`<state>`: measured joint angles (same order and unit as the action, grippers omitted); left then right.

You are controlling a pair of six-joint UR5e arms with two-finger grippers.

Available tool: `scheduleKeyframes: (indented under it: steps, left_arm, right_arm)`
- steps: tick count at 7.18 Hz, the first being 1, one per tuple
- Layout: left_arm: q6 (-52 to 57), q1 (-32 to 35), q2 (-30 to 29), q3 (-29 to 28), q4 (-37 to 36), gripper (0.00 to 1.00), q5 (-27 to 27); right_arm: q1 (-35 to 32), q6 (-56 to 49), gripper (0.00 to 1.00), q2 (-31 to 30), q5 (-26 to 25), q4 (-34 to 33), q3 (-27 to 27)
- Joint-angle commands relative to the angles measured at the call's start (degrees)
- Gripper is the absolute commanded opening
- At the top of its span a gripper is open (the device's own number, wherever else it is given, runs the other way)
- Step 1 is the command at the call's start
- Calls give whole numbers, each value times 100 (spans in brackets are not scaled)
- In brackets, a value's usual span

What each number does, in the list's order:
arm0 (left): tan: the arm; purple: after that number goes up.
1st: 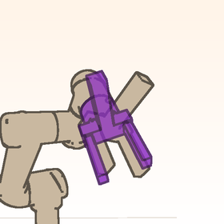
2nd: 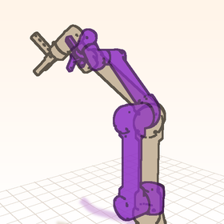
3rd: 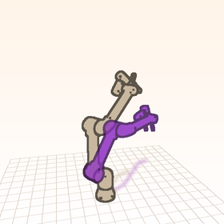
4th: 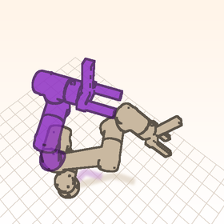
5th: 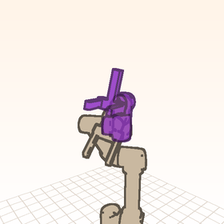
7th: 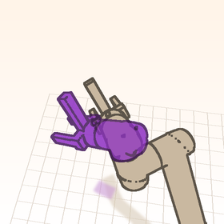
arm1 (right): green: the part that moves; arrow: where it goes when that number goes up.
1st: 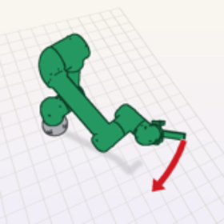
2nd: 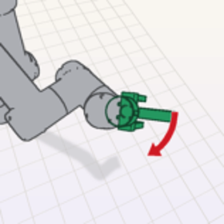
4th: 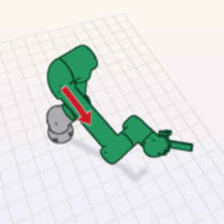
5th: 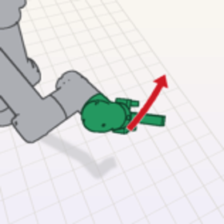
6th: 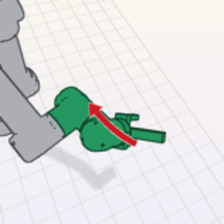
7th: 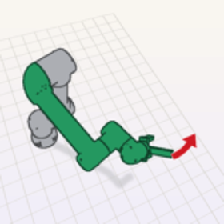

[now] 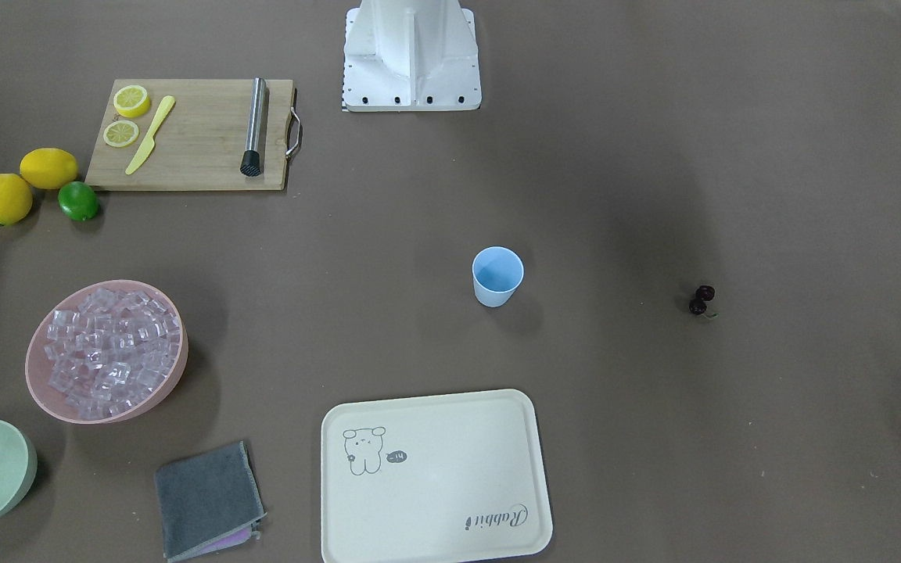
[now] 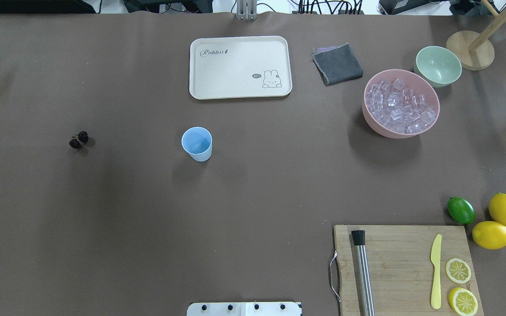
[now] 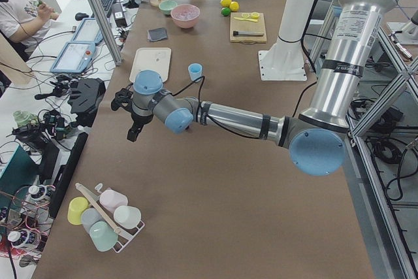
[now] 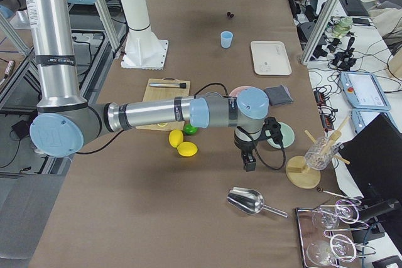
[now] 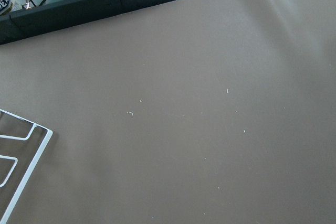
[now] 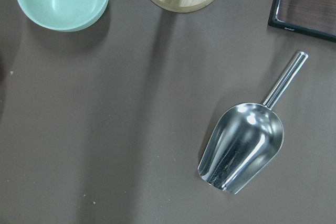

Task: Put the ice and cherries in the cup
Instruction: 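Move the right gripper over the pink bowl of ice cubes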

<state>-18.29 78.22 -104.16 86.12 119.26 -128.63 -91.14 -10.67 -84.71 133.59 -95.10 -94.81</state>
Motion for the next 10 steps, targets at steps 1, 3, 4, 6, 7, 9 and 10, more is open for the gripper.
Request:
scheduleKeyframes:
  steps: [1, 3, 4, 6, 7, 9, 10]
  left_arm:
    - [44, 9, 288, 79, -17, 98, -116]
    - [36, 236, 528, 115, 0, 98, -661]
    - [62, 237, 850, 185, 26, 98, -680]
    - [71, 237, 1125, 370, 35, 98, -672]
    - [62, 237, 1126, 405, 36, 98, -672]
    - [62, 228, 1082, 449, 27, 98, -645]
    - [79, 220, 1091, 406, 44, 98, -637]
  right_arm:
    - [0, -14, 99, -37, 9, 1, -20]
    - [0, -40, 99, -28, 9, -8, 6]
    - [0, -23, 99, 7, 0, -8, 58]
    - [0, 12, 99, 51, -9, -8, 59]
    - [17, 143, 99, 312, -9, -43, 111]
    - [647, 1858, 99, 876, 27, -18, -45]
    - [1294, 2528, 99, 1242, 9, -8, -142]
